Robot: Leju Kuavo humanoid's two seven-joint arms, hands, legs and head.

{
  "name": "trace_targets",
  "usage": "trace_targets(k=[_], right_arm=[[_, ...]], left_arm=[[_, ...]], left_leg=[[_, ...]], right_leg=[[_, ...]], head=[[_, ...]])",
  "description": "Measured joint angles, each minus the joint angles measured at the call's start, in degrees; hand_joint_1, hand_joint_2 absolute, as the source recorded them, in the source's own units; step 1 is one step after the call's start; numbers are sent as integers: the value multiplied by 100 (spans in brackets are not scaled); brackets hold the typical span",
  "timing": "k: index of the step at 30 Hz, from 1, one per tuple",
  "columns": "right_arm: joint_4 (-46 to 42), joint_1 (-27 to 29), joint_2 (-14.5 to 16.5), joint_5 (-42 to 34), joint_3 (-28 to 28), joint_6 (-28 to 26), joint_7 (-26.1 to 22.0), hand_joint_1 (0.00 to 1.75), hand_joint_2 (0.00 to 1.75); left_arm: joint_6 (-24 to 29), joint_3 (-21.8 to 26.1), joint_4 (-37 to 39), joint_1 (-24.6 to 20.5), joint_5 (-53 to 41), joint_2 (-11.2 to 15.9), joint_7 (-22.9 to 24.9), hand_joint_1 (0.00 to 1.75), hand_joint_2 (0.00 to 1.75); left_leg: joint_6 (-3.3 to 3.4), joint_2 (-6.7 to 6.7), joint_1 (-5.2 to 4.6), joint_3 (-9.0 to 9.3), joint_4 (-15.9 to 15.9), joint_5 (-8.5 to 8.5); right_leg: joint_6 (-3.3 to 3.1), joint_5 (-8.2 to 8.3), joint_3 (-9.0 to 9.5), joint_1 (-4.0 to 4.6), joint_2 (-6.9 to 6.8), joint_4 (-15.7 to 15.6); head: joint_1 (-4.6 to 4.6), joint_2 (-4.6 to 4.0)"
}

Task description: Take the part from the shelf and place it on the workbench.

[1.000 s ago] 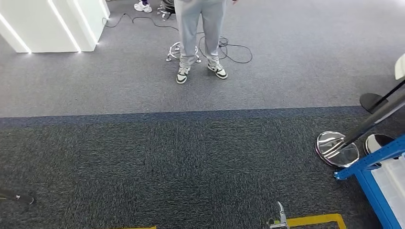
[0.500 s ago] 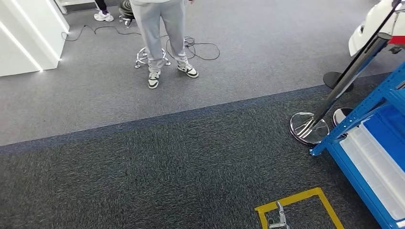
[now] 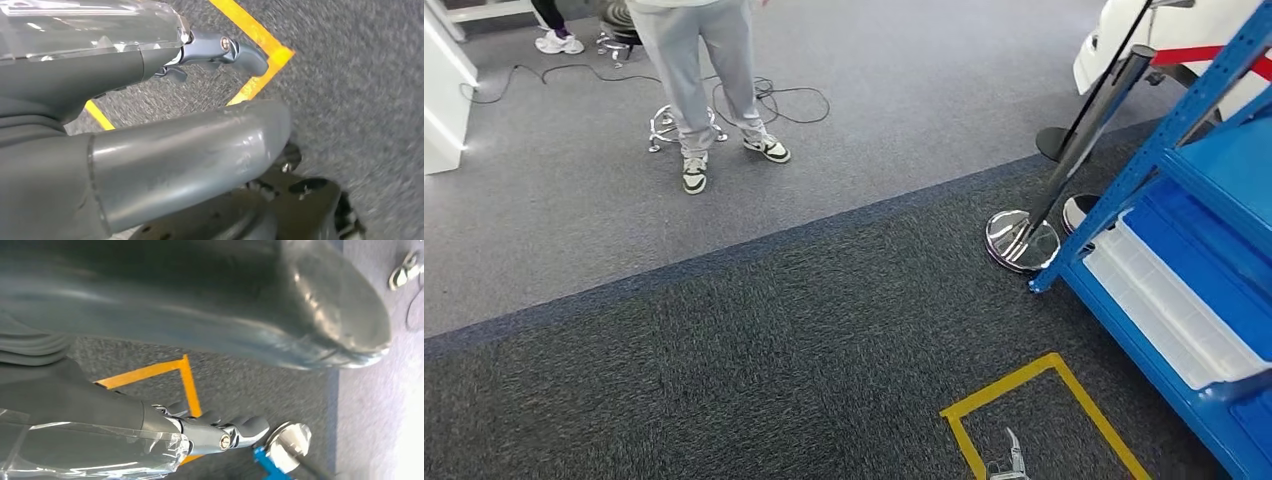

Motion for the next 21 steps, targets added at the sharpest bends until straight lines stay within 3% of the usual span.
trace_targets(k=[1,2,3,4,6,7,9,10,11,13,15,16,17,18,19,21], right_arm=[[0,4,0,3,-16,12,16,0,0],[0,10,0,4,-27,16,25,0,0],[0,15,0,8,-38,19,31,0,0],[-2,11,0,11,-49,20,35,0,0],[-6,-14,0,20,-68,28,42,0,0],[-9,-24,0,22,-82,36,46,0,0],[-13,-12,0,25,-129,50,56,0,0],[-15,4,0,25,-155,56,61,0,0],[-18,17,0,22,-176,58,67,0,0],[-21,25,4,18,-195,67,75,0,0],[-21,26,10,11,-209,75,82,0,0],[-22,32,13,7,-223,76,87,0,0],[-22,40,13,2,-243,76,93,0,0],[-22,49,13,-3,-264,74,100,0,0],[-22,56,13,-6,-278,71,105,0,0],[-37,61,14,-11,-292,63,113,0,0]], left_arm=[[5,-26,0,3,-30,-4,31,0,0],[5,-49,0,-1,-42,-9,38,0,0],[7,-69,0,-9,-57,-14,44,0,0],[14,-87,0,-15,-78,-22,54,0,0],[72,-118,0,-27,-114,-38,84,0,0],[125,-132,0,-32,-121,-45,99,0,0],[252,-154,0,-49,-109,-53,115,0,0],[315,-160,0,-62,-95,-56,109,0,0],[365,-164,0,-72,-80,-57,99,0,0],[438,-171,0,-77,-41,-57,79,0,0],[481,-175,0,-60,-4,-57,73,0,0],[502,-177,0,-51,9,-57,73,0,0],[520,-177,0,-48,17,-57,73,0,0],[546,-177,0,-49,28,-57,71,0,0],[569,-177,0,-52,41,-57,67,0,0],[608,-176,0,-56,68,-58,61,0,0]], left_leg=[[34,165,-38,-26,-4,14],[37,245,-56,-24,-3,11],[38,320,-70,-12,-3,4],[36,390,-79,4,-3,-6],[7,529,-107,32,7,-36],[-13,597,-114,41,8,-46],[-65,698,-122,65,2,-64],[-104,612,-119,74,23,-90],[-146,445,-108,48,115,-168],[-225,39,-59,-160,625,-478],[-282,-88,-4,-468,1307,-777],[-305,-97,20,-543,1468,-786],[-325,-104,43,-527,1426,-683],[-343,-141,68,-416,1176,-487],[-357,-263,101,-258,809,-283],[-360,-543,137,-15,220,-76]], right_leg=[[-16,-182,-137,17,-202,362],[-37,-85,-40,30,-225,251],[-74,87,171,56,-283,-74],[-132,232,421,101,-436,-490],[-249,402,759,192,-699,-1108],[-292,407,805,227,-757,-1223],[-339,447,801,221,-614,-1267],[-356,473,811,194,-546,-1298],[-376,502,820,161,-474,-1329],[-404,539,814,116,-331,-1355],[-416,553,793,101,-160,-1346],[-411,557,787,93,-68,-1335],[-399,559,784,82,26,-1320],[-381,556,782,69,117,-1299],[-355,548,772,55,200,-1271],[-275,535,715,46,351,-1198]], head=[[22,0],[22,0],[22,0],[23,0],[21,0],[20,0],[23,0],[21,0],[17,0],[7,0],[5,0],[5,0],[5,0],[5,0],[4,0],[-2,0]])
